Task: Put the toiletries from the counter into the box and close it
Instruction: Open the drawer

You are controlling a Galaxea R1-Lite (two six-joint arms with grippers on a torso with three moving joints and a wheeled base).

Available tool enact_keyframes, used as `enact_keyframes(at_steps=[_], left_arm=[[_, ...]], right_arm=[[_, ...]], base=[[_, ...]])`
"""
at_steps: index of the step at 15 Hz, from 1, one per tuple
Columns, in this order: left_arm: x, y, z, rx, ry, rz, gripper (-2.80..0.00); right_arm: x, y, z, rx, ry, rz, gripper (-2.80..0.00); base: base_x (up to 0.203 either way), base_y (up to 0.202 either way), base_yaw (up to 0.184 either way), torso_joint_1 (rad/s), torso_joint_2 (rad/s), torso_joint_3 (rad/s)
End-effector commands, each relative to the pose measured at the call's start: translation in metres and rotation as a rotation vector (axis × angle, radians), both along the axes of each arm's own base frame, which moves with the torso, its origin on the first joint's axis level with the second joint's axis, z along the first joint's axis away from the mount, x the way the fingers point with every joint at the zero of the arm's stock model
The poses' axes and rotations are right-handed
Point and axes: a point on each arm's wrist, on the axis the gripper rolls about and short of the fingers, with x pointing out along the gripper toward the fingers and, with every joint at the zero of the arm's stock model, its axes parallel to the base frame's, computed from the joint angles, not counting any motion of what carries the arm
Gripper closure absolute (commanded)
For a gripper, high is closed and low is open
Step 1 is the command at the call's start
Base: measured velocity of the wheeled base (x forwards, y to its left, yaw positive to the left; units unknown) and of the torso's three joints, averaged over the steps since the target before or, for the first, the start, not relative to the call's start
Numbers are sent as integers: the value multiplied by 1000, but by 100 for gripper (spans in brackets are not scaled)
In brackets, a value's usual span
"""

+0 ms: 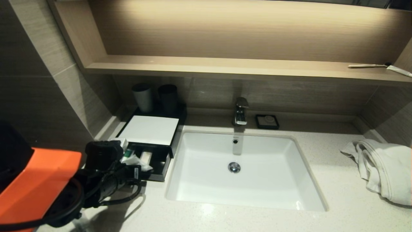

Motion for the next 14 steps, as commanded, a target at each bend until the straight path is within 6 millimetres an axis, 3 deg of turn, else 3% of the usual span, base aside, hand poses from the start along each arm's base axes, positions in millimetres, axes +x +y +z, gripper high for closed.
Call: enact_keyframes(at_steps=[1, 14], left_arm=[[-4, 1, 3, -3, -7, 1, 0], [-34, 9, 11, -7, -7, 4, 0]], right_arm=[[0, 0, 0, 0, 0, 0, 0], [0, 0, 0, 0, 0, 0, 0]], base=[[0, 0, 0, 0, 0, 0], [0, 0, 0, 0, 0, 0]])
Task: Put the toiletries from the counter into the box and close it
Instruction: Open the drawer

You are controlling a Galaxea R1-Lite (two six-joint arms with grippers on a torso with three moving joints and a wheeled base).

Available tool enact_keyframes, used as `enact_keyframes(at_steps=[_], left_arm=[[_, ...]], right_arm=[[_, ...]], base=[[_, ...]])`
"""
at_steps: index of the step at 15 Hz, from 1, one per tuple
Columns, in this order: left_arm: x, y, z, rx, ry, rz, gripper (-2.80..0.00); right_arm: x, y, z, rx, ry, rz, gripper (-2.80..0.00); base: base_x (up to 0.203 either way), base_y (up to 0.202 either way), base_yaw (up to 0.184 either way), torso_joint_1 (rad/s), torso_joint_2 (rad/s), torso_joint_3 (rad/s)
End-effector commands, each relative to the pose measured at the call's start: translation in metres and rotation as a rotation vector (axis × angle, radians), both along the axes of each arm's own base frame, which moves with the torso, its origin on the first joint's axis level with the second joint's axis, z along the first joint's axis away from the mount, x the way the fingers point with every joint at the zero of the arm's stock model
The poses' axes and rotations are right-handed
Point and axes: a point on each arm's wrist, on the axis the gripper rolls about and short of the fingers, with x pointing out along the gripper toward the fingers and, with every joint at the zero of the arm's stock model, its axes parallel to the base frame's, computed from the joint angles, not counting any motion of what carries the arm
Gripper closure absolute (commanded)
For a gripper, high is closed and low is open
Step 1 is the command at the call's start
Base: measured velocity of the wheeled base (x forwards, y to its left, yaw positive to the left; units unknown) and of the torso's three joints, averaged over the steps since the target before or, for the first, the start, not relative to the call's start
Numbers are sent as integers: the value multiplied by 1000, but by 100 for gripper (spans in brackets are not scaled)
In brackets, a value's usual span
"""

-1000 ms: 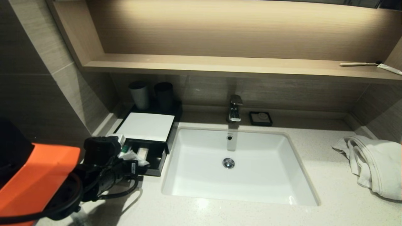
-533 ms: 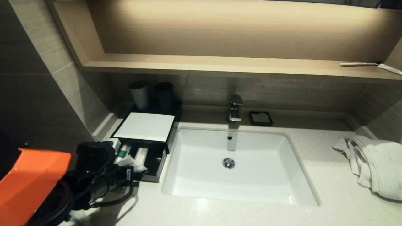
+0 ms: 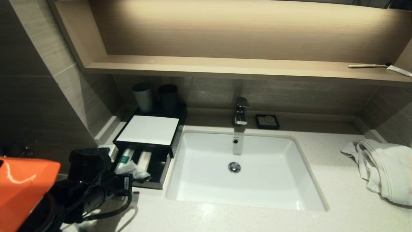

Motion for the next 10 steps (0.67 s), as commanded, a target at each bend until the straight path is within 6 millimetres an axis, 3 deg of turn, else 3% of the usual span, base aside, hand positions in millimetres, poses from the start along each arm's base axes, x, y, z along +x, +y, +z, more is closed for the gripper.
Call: enact_keyframes(at_steps=[1, 6, 10], left_arm=[[-3, 1, 6, -7, -24, 2, 0], [-9, 2, 12, -12, -40, 1, 0], [-17, 5, 31, -23, -88, 5, 0]], right_arm=[[0, 0, 0, 0, 0, 0, 0], [0, 0, 0, 0, 0, 0, 0], [0, 0, 0, 0, 0, 0, 0]], base=[[0, 0, 0, 0, 0, 0], [0, 0, 0, 0, 0, 0], [0, 0, 0, 0, 0, 0]])
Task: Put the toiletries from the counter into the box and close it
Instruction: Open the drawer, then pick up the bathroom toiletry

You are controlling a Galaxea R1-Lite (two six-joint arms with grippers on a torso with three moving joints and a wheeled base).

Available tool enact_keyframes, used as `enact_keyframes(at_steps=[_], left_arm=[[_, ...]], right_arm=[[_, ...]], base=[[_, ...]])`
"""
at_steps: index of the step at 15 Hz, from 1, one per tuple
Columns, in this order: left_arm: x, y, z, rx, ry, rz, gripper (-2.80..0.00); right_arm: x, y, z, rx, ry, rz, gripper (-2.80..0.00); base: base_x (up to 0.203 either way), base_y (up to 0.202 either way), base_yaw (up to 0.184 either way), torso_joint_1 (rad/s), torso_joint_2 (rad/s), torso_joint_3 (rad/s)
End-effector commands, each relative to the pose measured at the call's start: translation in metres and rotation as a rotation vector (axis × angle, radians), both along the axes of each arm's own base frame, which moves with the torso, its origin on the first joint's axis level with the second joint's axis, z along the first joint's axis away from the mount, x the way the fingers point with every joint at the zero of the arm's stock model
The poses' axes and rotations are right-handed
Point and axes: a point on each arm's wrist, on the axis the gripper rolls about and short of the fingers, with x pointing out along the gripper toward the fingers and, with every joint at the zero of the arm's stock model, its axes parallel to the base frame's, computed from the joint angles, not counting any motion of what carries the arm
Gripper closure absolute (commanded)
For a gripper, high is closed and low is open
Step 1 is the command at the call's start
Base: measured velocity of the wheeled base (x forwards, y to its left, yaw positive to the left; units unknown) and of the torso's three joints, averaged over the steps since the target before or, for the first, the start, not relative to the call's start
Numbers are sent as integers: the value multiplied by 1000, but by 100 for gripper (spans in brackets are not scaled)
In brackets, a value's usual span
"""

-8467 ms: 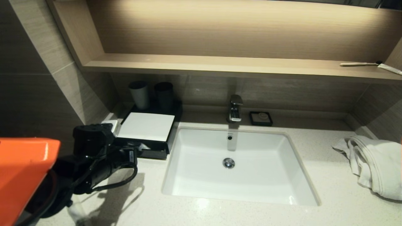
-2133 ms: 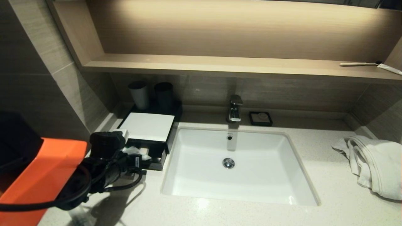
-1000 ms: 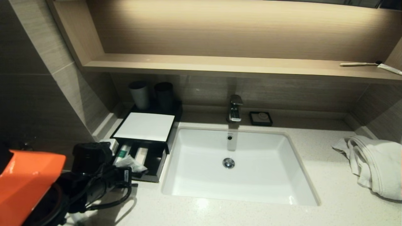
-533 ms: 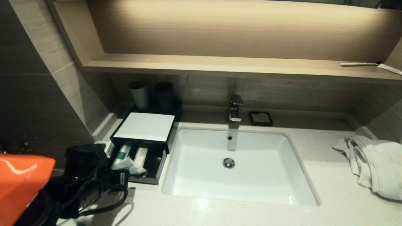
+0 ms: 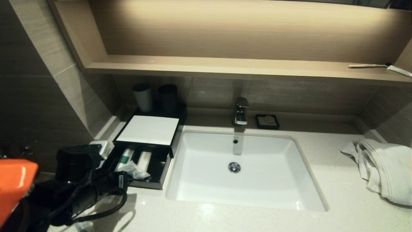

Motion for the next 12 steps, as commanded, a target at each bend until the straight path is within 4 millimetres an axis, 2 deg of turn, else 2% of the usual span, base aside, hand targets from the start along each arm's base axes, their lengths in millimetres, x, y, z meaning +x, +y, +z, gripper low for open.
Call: enact_keyframes(at_steps=[1, 4, 8, 10, 12], left_arm=[[-9, 3, 18, -14, -48, 6, 0], [-25, 20, 42, -16, -27, 76, 0], [-54, 61, 74, -23, 65, 285, 0], [-58, 69, 81, -42, 66, 310, 0], [-53, 69, 79, -60, 83, 289, 0]], right_arm=[[0, 0, 0, 0, 0, 0, 0], [0, 0, 0, 0, 0, 0, 0], [0, 0, 0, 0, 0, -1, 0], [0, 0, 0, 0, 0, 0, 0], [0, 0, 0, 0, 0, 0, 0]], base=[[0, 0, 0, 0, 0, 0], [0, 0, 0, 0, 0, 0], [0, 0, 0, 0, 0, 0], [0, 0, 0, 0, 0, 0], [0, 0, 0, 0, 0, 0]])
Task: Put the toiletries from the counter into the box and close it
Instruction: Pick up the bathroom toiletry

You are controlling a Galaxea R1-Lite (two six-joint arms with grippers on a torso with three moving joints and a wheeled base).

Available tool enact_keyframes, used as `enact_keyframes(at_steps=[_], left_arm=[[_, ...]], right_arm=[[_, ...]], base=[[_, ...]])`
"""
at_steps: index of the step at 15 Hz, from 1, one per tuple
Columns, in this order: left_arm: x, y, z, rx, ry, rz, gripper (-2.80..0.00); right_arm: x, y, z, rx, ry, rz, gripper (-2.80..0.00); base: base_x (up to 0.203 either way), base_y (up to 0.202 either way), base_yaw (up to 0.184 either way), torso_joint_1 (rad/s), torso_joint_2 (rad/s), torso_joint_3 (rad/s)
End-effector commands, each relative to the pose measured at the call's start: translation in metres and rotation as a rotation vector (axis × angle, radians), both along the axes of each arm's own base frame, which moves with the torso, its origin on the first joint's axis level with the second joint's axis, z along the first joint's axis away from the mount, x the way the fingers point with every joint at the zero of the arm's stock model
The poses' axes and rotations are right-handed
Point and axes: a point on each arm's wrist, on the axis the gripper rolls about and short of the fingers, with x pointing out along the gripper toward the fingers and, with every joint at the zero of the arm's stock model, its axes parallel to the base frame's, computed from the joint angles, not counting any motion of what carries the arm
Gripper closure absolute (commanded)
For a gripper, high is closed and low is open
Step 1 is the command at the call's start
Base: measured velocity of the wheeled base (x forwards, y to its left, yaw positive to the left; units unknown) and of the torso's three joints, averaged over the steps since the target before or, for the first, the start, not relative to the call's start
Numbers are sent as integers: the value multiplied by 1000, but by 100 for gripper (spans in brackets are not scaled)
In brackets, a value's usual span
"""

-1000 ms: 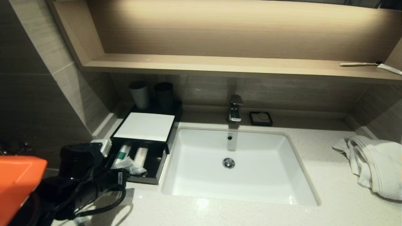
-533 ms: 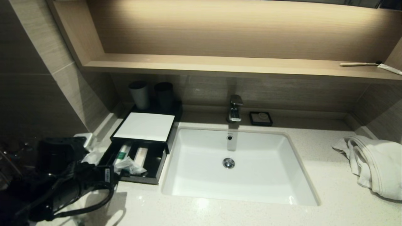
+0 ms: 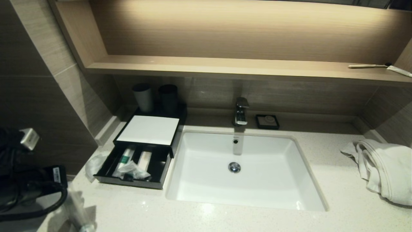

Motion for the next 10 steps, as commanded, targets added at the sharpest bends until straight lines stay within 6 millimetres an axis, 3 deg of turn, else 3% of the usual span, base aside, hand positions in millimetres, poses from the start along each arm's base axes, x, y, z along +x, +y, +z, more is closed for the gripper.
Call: enact_keyframes(at_steps=[1, 5, 10], left_arm=[[5, 5, 3, -10, -6, 16, 0], [29, 28, 8, -71, -7, 50, 0], [54, 40, -18, -128, 95, 63, 0]], right_arm=[[0, 0, 0, 0, 0, 1, 0], [0, 0, 0, 0, 0, 1, 0], [0, 0, 0, 0, 0, 1, 0]], base=[[0, 0, 0, 0, 0, 0], [0, 0, 0, 0, 0, 0], [0, 0, 0, 0, 0, 0]])
